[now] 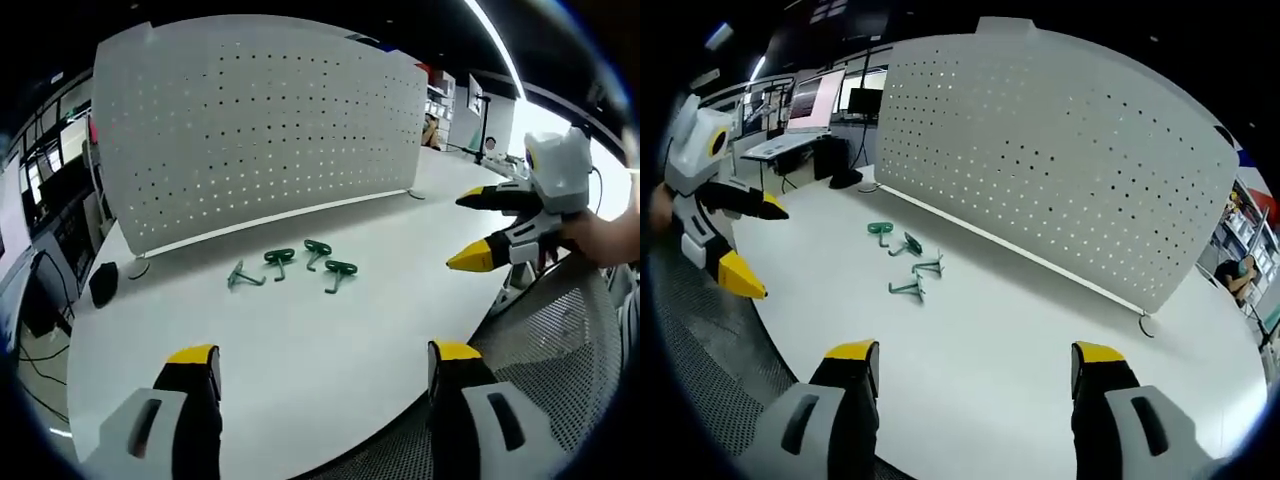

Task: Insert the hook assembly into the mounting plate slot until the hook locks in place.

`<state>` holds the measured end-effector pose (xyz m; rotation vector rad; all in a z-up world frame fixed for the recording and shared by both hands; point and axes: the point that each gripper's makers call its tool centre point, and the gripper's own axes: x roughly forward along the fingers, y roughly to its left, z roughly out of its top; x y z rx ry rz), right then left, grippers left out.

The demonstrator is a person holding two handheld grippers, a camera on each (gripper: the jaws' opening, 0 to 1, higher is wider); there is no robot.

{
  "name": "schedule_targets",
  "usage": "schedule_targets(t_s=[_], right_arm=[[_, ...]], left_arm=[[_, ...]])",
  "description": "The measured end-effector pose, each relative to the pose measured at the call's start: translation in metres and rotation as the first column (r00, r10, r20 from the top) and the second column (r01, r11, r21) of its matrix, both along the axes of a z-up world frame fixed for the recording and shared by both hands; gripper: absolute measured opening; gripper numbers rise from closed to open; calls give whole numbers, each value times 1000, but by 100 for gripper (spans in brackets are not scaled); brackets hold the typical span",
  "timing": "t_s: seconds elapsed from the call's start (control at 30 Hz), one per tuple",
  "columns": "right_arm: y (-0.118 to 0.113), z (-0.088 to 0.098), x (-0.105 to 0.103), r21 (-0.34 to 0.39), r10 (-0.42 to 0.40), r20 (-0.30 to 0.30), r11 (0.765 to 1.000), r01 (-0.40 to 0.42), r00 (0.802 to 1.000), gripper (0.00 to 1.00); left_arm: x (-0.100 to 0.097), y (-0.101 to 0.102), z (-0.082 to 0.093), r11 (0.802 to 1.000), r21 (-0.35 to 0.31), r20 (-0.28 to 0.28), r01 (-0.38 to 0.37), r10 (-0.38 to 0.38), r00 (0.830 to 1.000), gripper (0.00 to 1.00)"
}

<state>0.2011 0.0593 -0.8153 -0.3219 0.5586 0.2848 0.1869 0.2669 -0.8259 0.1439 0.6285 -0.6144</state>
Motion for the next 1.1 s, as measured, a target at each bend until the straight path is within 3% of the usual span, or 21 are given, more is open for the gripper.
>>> schedule_targets(t_s=[1.1], right_arm=[[-3, 5, 1, -2, -13, 31, 1000, 13, 999, 75]], left_arm=[[-1, 1, -3, 1000, 9, -7, 0, 0, 1000, 88]])
